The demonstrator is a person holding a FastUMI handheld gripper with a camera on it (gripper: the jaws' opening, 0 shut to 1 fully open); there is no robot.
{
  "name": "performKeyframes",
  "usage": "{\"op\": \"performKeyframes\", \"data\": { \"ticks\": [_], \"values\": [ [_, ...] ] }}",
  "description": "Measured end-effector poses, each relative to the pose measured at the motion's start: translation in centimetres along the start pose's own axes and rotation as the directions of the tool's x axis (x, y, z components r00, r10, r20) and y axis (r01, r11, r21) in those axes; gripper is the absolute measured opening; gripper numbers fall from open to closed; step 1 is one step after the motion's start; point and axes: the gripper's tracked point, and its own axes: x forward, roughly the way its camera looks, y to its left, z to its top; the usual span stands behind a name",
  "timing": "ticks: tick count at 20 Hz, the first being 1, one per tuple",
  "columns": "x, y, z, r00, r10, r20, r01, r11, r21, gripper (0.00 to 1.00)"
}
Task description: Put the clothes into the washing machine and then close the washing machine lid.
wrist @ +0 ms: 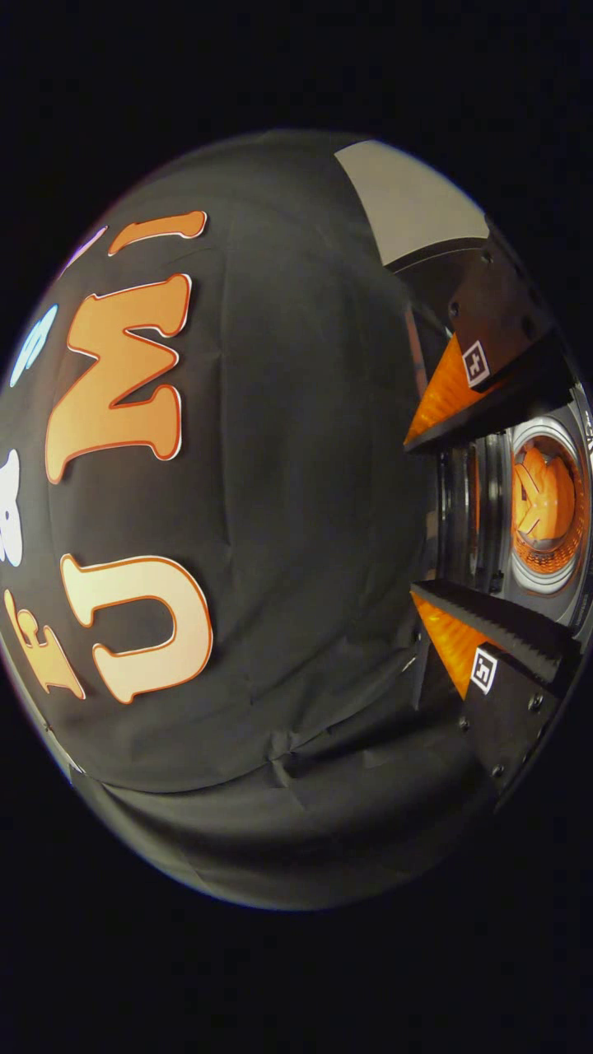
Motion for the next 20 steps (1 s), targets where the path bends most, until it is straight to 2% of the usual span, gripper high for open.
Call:
{"op": "performKeyframes", "data": {
  "ticks": [6, 13, 20],
  "values": [
    [3.6, -0.2, -0.6, 0.999, -0.024, -0.035, 0.024, 1.000, -0.009, 0.99],
    [2.7, 0.0, -1.4, 1.000, -0.009, -0.022, 0.009, 1.000, -0.022, 0.98],
    [0.2, 0.3, -2.8, 0.999, 0.001, 0.045, 0.001, 0.999, -0.043, 0.98]
  ]
}}
